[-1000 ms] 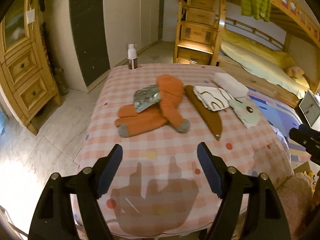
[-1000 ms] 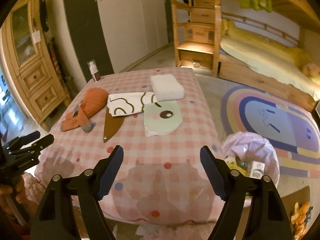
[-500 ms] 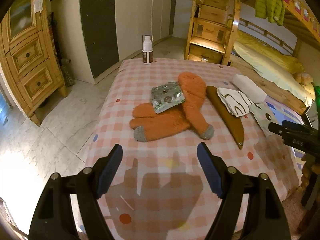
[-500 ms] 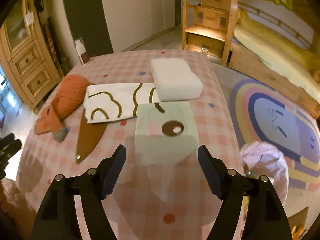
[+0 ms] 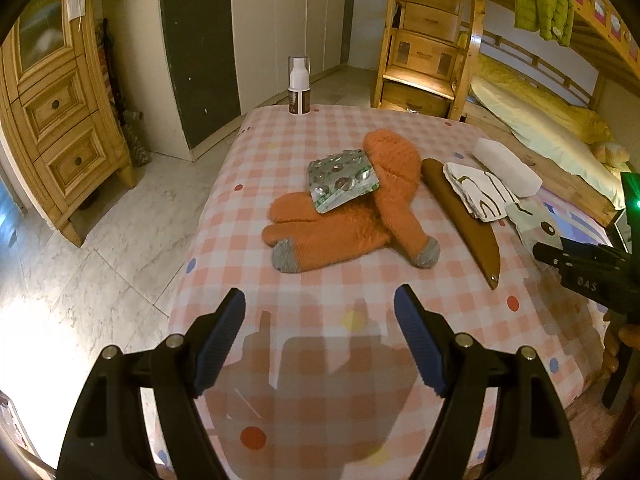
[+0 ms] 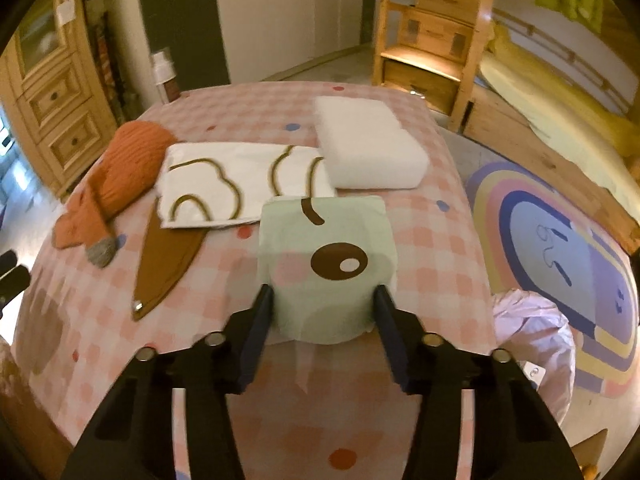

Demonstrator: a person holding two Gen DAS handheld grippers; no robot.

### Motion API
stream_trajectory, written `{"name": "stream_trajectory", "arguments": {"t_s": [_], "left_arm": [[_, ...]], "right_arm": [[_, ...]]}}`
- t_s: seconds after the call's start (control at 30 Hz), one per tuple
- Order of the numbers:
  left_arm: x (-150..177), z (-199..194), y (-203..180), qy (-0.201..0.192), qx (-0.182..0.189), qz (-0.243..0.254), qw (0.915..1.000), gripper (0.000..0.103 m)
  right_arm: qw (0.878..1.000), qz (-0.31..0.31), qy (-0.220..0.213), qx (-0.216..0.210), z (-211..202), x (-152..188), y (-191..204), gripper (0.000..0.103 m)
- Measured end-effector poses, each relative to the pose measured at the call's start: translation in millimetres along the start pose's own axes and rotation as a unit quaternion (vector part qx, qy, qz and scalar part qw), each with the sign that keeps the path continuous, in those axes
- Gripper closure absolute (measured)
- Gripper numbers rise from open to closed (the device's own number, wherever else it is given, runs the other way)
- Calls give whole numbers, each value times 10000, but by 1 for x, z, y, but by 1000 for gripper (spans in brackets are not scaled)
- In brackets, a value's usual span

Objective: Collect trash
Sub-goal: 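Grasp the silver blister pack with the left tool while the right tool grasps the pale green paper, then carry both items over the trash bag and open both tools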

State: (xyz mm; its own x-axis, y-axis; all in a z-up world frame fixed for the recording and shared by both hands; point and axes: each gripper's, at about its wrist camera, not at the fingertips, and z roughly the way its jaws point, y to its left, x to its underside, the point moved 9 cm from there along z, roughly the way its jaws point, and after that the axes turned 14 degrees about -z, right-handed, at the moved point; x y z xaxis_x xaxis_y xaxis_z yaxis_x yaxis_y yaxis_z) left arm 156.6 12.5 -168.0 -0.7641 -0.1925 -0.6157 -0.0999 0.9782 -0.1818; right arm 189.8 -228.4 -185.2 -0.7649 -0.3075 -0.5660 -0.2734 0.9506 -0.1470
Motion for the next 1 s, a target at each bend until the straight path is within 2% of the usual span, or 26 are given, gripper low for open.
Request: {"name": "stream_trajectory", "arguments": {"t_s": [0.07, 0.13, 0.17, 0.23, 0.4, 0.57, 0.77, 0.83, 1.0], "left_arm": [[0, 0, 2, 3, -5, -23, 10000, 28], [0, 1, 3, 4, -23, -42, 10000, 28], [-2, 1, 4, -4, -25, -52, 10000, 28], [-7, 2, 6, -2, 2, -111, 9999, 28], [-30, 8, 0, -188, 63, -50, 9998, 28], [-43, 34, -17, -168, -21, 359, 9992, 42], [-42, 63, -29, 0, -235, 813, 9964, 54], [-44, 69, -28, 19, -269, 825, 9962, 59], [-50, 73, -32, -77, -178, 836, 9963, 64]], "right_arm": [[10000, -67, -46, -21, -2, -2, 7, 73], [9997, 4, -213, -139, -7, -4, 10, 90], [9992, 71, -338, -217, -10, -7, 10, 92], [9968, 202, -719, -301, -22, -15, 9, 93], [9931, 304, -1121, -149, -34, -27, 1, 93], [9909, 621, -1177, -213, -37, -25, -13, 93], [9895, 780, -1185, -287, -35, -23, -17, 93], [9895, 776, -1185, -297, -35, -22, -17, 93], [9900, 740, -1165, -290, -34, -21, -16, 93]]}}
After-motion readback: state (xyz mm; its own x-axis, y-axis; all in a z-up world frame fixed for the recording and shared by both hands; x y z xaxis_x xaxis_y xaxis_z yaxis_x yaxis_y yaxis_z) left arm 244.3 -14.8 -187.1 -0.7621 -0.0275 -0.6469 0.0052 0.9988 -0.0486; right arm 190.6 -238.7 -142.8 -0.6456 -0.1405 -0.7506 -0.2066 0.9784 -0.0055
